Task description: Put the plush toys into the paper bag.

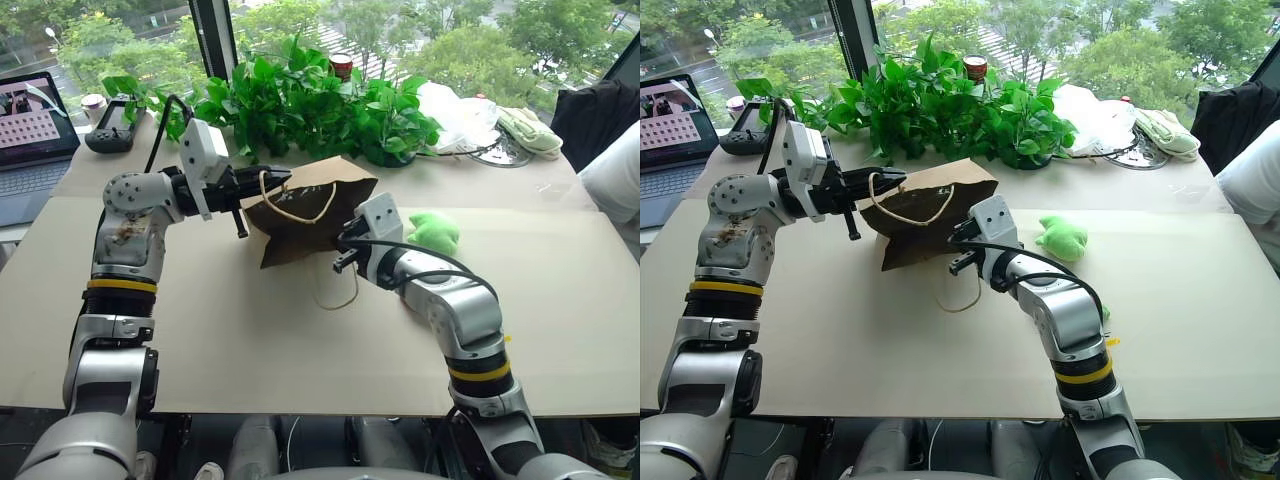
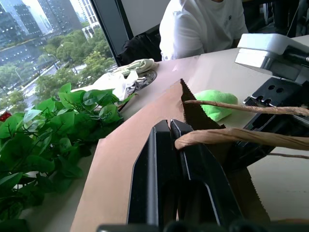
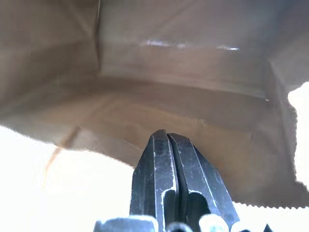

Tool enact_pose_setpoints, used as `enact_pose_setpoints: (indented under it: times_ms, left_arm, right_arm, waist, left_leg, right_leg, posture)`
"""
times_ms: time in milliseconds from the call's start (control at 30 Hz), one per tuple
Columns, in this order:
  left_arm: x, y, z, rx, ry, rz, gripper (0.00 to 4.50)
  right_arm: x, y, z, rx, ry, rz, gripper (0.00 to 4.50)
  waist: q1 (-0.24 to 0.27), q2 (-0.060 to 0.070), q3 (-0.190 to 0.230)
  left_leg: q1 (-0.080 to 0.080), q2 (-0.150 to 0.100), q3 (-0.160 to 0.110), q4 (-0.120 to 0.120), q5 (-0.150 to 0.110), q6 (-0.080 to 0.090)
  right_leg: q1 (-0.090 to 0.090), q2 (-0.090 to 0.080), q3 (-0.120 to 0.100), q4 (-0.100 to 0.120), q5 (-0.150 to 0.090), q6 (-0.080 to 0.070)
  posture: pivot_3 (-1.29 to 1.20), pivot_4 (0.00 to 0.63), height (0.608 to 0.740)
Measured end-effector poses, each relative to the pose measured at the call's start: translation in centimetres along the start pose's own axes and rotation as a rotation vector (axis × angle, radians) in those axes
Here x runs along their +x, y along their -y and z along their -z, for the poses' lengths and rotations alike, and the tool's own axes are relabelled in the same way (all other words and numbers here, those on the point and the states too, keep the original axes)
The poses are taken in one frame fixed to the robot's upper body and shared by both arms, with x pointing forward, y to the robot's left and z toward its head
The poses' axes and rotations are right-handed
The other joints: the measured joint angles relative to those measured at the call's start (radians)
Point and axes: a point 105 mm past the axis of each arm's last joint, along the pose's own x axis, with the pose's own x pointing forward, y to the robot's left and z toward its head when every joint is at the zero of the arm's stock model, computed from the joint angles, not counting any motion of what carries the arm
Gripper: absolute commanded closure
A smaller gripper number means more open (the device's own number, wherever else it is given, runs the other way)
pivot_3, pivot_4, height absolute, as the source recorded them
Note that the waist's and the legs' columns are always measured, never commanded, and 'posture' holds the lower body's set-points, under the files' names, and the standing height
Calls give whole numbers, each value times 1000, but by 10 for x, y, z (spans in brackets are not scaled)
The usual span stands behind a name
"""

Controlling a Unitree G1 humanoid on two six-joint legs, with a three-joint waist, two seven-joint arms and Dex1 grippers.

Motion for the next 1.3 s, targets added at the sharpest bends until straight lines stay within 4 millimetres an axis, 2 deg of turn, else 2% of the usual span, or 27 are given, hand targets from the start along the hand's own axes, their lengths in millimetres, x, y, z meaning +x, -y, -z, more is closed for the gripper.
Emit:
enact_pose_setpoints:
  times_ms: [167,267,400,567,600,633,767,933,1033,1233,1300]
  left_arm:
    - [0,1,2,0,-5,0,4500]
    - [0,1,2,-1,-6,0,4500]
    - [0,1,2,-3,-5,-1,4500]
    - [1,1,2,-5,-1,-1,4500]
    - [2,1,2,-8,3,-1,4500]
    - [2,2,2,-9,4,-1,4500]
    - [3,1,2,-10,7,-4,4500]
    - [5,1,2,-12,12,-7,4500]
    - [5,1,2,-12,12,-12,4500]
    - [5,1,2,-11,12,-14,4500]
    - [5,1,2,-11,12,-14,4500]
  right_arm:
    - [-12,18,-10,65,42,76,4461]
    - [-24,39,-12,79,48,149,3711]
    - [-45,77,-8,40,8,308,2321]
    - [-67,131,12,27,-95,567,647]
    - [-68,141,20,35,-120,620,181]
    - [-69,144,23,40,-130,633,76]
    - [-59,153,36,68,-156,668,76]
    - [-42,150,46,112,-177,646,76]
    - [-38,149,51,120,-191,637,748]
    - [-34,145,50,104,-190,618,2760]
    - [-35,145,49,101,-186,618,2760]
  waist:
    - [3,0,0]
    - [6,0,0]
    - [5,0,0]
    - [1,0,0]
    - [-3,0,0]
    - [-4,0,0]
    - [-8,0,0]
    - [-9,0,0]
    - [-4,0,0]
    - [-2,0,0]
    - [-2,0,0]
  left_leg:
    - [0,0,0,0,0,0]
    - [0,0,0,0,0,0]
    - [-1,0,0,0,0,0]
    - [0,0,0,0,0,0]
    - [0,0,0,0,0,0]
    - [0,0,0,0,0,0]
    - [0,-1,0,-1,0,0]
    - [0,-1,0,0,0,0]
    - [0,-1,0,0,0,0]
    - [0,-1,0,0,0,0]
    - [0,-1,0,0,0,0]
  right_leg:
    - [0,0,0,0,0,0]
    - [0,-1,0,-1,0,0]
    - [0,0,0,-1,0,0]
    - [0,0,0,-1,0,0]
    - [0,0,0,-1,0,0]
    - [0,0,0,-1,0,0]
    - [0,0,1,-1,0,0]
    - [0,0,1,-1,0,0]
    - [0,-1,1,-1,0,0]
    - [0,0,1,-1,0,0]
    - [0,0,1,-1,0,0]
  posture:
    - [0,150,740]
    - [0,150,740]
    - [0,150,740]
    - [0,150,740]
    - [0,150,740]
    - [0,150,740]
    - [0,150,740]
    - [0,150,740]
    - [0,150,740]
    - [0,150,740]
    - [0,150,740]
